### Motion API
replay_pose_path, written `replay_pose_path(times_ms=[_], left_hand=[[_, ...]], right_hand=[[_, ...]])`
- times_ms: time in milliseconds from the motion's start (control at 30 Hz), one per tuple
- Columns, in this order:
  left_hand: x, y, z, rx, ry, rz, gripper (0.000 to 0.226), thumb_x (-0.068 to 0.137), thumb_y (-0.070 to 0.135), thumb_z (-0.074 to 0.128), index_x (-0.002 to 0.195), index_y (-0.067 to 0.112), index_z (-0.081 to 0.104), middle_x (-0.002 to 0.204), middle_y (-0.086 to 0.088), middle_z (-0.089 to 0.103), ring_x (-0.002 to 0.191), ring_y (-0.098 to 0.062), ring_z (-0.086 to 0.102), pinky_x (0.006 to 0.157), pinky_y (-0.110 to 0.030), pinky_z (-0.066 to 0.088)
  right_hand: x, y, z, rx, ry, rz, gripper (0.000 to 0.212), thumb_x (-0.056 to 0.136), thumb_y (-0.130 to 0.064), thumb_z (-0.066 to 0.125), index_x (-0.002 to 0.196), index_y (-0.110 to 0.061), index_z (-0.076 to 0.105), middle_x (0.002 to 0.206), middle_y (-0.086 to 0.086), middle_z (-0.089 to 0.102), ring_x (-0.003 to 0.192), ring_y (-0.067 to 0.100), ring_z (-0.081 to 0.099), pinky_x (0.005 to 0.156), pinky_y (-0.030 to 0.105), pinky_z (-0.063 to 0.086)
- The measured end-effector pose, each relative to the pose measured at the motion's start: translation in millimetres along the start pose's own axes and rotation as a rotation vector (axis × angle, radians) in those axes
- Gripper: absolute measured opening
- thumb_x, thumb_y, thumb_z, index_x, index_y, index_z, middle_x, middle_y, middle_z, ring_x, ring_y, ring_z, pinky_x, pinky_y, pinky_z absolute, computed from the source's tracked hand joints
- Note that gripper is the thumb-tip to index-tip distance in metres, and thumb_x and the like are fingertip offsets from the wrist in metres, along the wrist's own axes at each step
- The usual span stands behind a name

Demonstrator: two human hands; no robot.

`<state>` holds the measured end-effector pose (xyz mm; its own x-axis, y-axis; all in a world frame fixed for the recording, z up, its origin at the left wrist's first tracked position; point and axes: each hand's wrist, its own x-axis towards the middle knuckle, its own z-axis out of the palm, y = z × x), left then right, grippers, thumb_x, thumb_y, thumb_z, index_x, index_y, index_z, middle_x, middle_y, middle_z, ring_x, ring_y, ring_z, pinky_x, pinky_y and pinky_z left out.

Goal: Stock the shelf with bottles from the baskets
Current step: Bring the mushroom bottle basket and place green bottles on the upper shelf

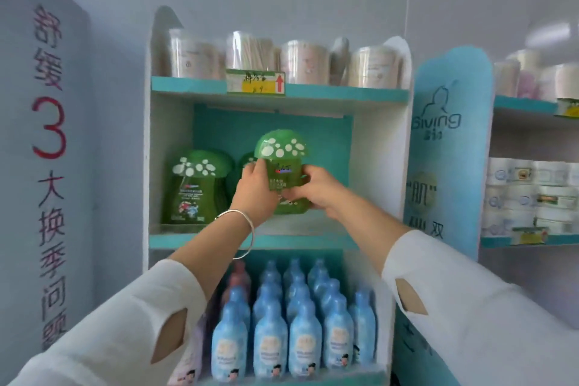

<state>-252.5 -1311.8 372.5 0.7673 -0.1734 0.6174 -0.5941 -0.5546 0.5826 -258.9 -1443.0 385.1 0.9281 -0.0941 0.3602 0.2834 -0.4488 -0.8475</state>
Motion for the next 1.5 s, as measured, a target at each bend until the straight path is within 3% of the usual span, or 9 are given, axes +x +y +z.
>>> replay_pose_path(times_ms=[167, 333, 533, 600, 733, 833, 1067, 1267, 1500], left_hand=[[30.5, -23.7, 14.0, 0.016, -0.165, -0.228, 0.07, 0.088, 0.019, 0.06, 0.142, -0.002, 0.02, 0.142, -0.021, 0.033, 0.129, -0.033, 0.04, 0.108, -0.035, 0.032], [51.9, -44.3, 25.9, 0.105, -0.284, -0.287, 0.069, 0.089, 0.032, 0.057, 0.14, 0.001, 0.021, 0.143, -0.02, 0.034, 0.133, -0.03, 0.036, 0.112, -0.031, 0.025], [56.6, -52.8, 31.1, 0.119, -0.303, -0.295, 0.072, 0.092, 0.021, 0.053, 0.146, 0.002, 0.01, 0.148, -0.021, 0.022, 0.136, -0.032, 0.032, 0.112, -0.033, 0.028], [56.4, -55.0, 31.1, 0.151, -0.261, -0.298, 0.069, 0.092, 0.017, 0.052, 0.145, 0.001, 0.011, 0.148, -0.022, 0.023, 0.134, -0.034, 0.035, 0.109, -0.035, 0.032], [58.3, -56.7, 34.9, 0.191, -0.26, -0.349, 0.069, 0.094, 0.015, 0.047, 0.145, -0.001, 0.005, 0.15, -0.021, 0.016, 0.139, -0.033, 0.025, 0.114, -0.035, 0.025], [60.1, -56.6, 36.9, 0.146, -0.258, -0.393, 0.077, 0.093, 0.016, 0.05, 0.147, 0.0, -0.002, 0.152, -0.021, 0.007, 0.141, -0.034, 0.019, 0.117, -0.035, 0.017], [56.8, -58.1, 29.5, 0.129, -0.301, -0.398, 0.07, 0.087, 0.019, 0.059, 0.145, 0.005, 0.022, 0.147, -0.02, 0.026, 0.133, -0.033, 0.034, 0.114, -0.035, 0.027], [36.9, -39.8, 17.2, 0.203, -0.166, -0.227, 0.027, 0.089, 0.018, 0.05, 0.113, 0.008, 0.059, 0.111, -0.015, 0.062, 0.093, -0.03, 0.059, 0.077, -0.029, 0.045], [-10.3, 27.8, 40.4, 0.149, -0.111, -0.022, 0.033, 0.088, 0.016, 0.05, 0.12, 0.015, 0.058, 0.11, -0.009, 0.067, 0.106, -0.029, 0.061, 0.094, -0.037, 0.048]], right_hand=[[48.7, 12.9, 29.1, -0.055, -0.063, 0.144, 0.053, 0.07, 0.005, 0.074, 0.116, -0.014, 0.059, 0.105, 0.011, 0.066, 0.099, 0.028, 0.063, 0.089, 0.042, 0.054], [69.0, 25.1, 33.0, -0.18, -0.096, 0.165, 0.05, 0.083, -0.006, 0.068, 0.13, -0.013, 0.052, 0.125, 0.008, 0.059, 0.1, 0.02, 0.051, 0.07, 0.022, 0.04], [82.6, 28.5, 31.3, -0.178, -0.179, 0.321, 0.03, 0.08, -0.009, 0.073, 0.106, -0.014, 0.058, 0.081, 0.005, 0.062, 0.069, 0.017, 0.059, 0.068, 0.031, 0.054], [86.9, 28.7, 36.5, -0.171, -0.162, 0.299, 0.028, 0.081, -0.006, 0.072, 0.105, -0.013, 0.058, 0.088, 0.009, 0.062, 0.069, 0.018, 0.059, 0.063, 0.029, 0.053], [96.4, 28.8, 52.7, -0.225, -0.11, 0.262, 0.025, 0.08, -0.007, 0.07, 0.103, -0.01, 0.061, 0.107, 0.016, 0.064, 0.097, 0.03, 0.064, 0.087, 0.042, 0.055], [101.4, 27.9, 61.6, -0.303, -0.096, 0.239, 0.036, 0.079, -0.01, 0.068, 0.114, -0.007, 0.062, 0.113, 0.02, 0.064, 0.102, 0.034, 0.064, 0.087, 0.047, 0.055], [88.9, 23.7, 53.7, -0.456, -0.098, 0.199, 0.027, 0.085, -0.025, 0.064, 0.105, -0.008, 0.059, 0.096, 0.015, 0.056, 0.079, 0.026, 0.052, 0.073, 0.032, 0.05], [54.7, 22.8, 19.6, -0.492, -0.002, 0.06, 0.043, 0.089, -0.029, 0.063, 0.123, -0.004, 0.058, 0.125, 0.013, 0.059, 0.098, 0.023, 0.054, 0.076, 0.028, 0.04], [-9.3, 33.0, -28.2, -0.507, 0.205, -0.08, 0.018, 0.085, -0.025, 0.064, 0.101, -0.018, 0.071, 0.108, 0.004, 0.07, 0.104, 0.022, 0.062, 0.086, 0.028, 0.046]])
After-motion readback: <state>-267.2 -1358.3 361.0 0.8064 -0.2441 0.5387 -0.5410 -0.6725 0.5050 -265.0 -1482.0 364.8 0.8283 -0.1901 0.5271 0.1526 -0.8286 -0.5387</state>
